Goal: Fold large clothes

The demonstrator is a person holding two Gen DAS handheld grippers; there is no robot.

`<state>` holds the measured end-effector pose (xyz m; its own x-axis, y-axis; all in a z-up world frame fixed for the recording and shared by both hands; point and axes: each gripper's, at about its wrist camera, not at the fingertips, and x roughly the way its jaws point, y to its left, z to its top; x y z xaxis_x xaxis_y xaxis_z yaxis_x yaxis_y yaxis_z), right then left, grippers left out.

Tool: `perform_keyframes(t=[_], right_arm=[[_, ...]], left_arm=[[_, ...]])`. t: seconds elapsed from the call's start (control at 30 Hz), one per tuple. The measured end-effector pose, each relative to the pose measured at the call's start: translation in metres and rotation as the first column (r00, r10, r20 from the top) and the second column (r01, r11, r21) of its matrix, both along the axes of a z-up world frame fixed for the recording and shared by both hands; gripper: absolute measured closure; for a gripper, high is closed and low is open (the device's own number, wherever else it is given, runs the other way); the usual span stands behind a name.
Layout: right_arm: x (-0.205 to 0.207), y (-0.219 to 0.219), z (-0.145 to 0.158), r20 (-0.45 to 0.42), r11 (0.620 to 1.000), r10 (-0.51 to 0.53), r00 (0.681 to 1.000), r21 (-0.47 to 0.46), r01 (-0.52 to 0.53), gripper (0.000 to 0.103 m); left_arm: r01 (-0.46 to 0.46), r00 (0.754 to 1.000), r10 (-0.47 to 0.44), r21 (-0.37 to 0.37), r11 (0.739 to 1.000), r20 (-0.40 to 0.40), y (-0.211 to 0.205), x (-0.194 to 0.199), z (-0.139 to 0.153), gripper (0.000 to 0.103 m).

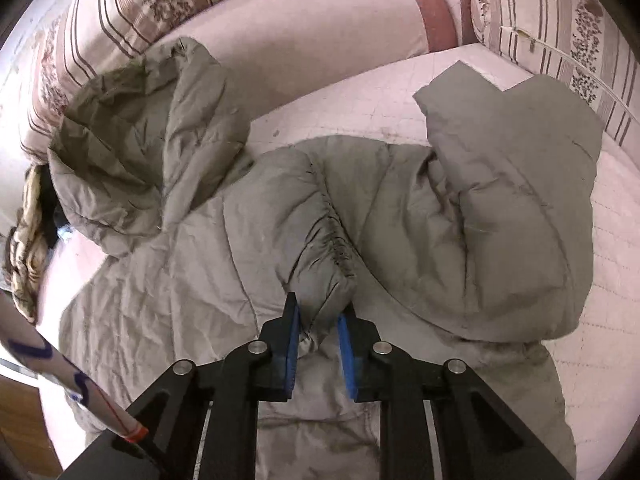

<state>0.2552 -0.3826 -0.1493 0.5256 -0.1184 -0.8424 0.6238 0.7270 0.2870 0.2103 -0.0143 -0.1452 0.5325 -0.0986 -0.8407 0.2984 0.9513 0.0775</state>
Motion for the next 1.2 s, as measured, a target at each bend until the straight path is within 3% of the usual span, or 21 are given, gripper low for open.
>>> perform_keyframes(t=[0.17, 0.3, 0.5, 0.63, 0.7, 0.83, 1.0, 1.2], right_arm=[[0.003, 0.001, -0.024, -0.021, 1.0, -0.016, 1.0, 0.011, 0.017, 0.078], [-0.005, 0.007, -0.007, -0.016, 1.0, 0.002, 1.0, -0.022, -0.003, 0.062], [-0.075, 0.004, 0.044, 0.1, 0.994, 0.022, 0.995, -0.108, -0.012, 0.038], [-0.134, -0.031, 0.058, 0.16, 0.997, -0.033, 0.987, -0.063, 0.043, 0.029], [-0.167, -0.058, 0.058, 0.2, 0.997, -0.074, 0.977, 0.003, 0.075, 0.021], [-0.22, -0.107, 0.045, 0.162, 0.985, -0.171, 0.972, 0.063, 0.162, 0.021], [-0.252, -0.157, 0.014, 0.119, 0.95, -0.286, 0.951, 0.168, 0.265, 0.021], [-0.233, -0.193, -0.021, 0.124, 0.925, -0.343, 0.931, 0.214, 0.313, 0.021]], left_arm=[[-0.02, 1.0, 0.02, 0.005, 1.0, -0.006, 0.0, -0.001, 0.0, 0.0], [-0.039, 0.999, 0.039, 0.018, 0.999, -0.012, -0.001, 0.0, 0.0, 0.0], [-0.035, 0.999, 0.036, 0.035, 0.999, -0.015, -0.003, 0.001, 0.001, 0.0], [-0.071, 0.996, 0.071, 0.015, 0.997, 0.047, 0.001, -0.013, 0.019, 0.013], [-0.074, 0.992, 0.076, -0.025, 0.997, 0.097, 0.004, -0.027, 0.035, 0.013], [-0.077, 0.968, 0.093, -0.078, 0.994, 0.231, 0.007, -0.058, 0.076, 0.013], [-0.022, 0.945, 0.07, -0.153, 0.988, 0.318, -0.004, -0.078, 0.113, 0.009], [0.026, 0.953, -0.008, -0.054, 0.998, 0.304, -0.033, -0.068, 0.094, 0.008]])
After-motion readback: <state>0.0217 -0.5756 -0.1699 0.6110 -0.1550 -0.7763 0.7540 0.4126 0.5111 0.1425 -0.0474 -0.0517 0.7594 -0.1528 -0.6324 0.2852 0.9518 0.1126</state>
